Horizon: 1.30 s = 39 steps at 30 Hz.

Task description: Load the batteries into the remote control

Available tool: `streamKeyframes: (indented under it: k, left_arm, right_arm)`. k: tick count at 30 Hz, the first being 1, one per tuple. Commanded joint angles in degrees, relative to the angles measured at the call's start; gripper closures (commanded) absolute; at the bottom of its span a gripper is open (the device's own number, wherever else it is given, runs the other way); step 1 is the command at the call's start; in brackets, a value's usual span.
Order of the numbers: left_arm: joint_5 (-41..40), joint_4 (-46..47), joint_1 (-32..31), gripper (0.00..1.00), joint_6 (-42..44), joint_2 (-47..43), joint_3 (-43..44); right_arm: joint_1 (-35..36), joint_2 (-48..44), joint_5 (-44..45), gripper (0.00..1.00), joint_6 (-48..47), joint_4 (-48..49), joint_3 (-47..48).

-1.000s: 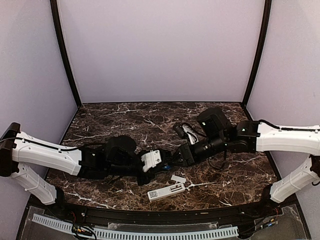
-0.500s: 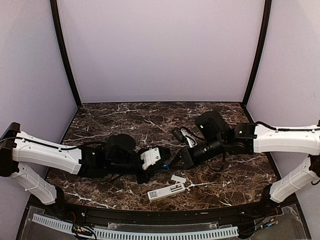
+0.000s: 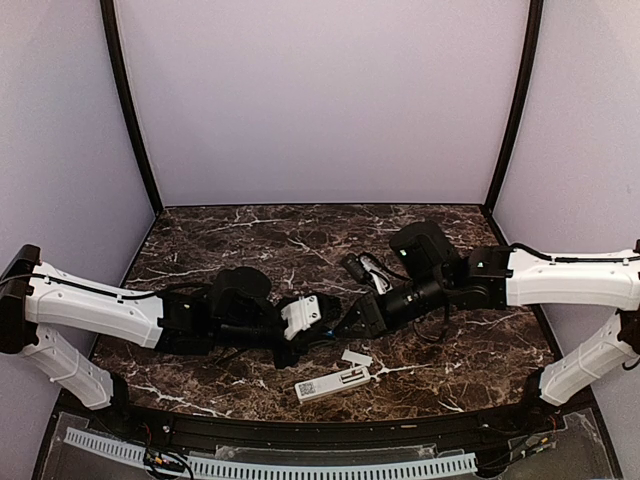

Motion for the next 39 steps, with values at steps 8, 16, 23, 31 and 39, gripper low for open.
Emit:
streamKeyframes:
  k: [8,16,23,31,39]
  left_arm:
    - [0.94,1.02,0.10,1.00,0.30,-1.69,0.47]
    - [-0.07,-0.40,0.20,0.94,-0.74,-1.24,0.53]
    - [2.85,-13.02,0.08,0.35,-1.04,1.98,2.12]
    - [3.67,-12.25,-1.80,0.25,-0.71,7.66,-0.57]
    - [1.17,-9.32,-1.82,0.24,-0.75,13.16,-0.35]
  right_arm:
    - [-0.33,0.76,-0.68,0.94,0.05,2.03,-0.40]
    - [-0.78,1.13,-0.54,1.00,0.71,0.53,-1.13]
    - [-5.09,2.49,-2.75,1.00,6.01,0.89,-7.77]
    - [-5.23,7.58,-5.39,1.00,7.49,5.96,-11.11]
    - [-5.32,10.44,-6.40,1.00,8.96,9.82,-13.59]
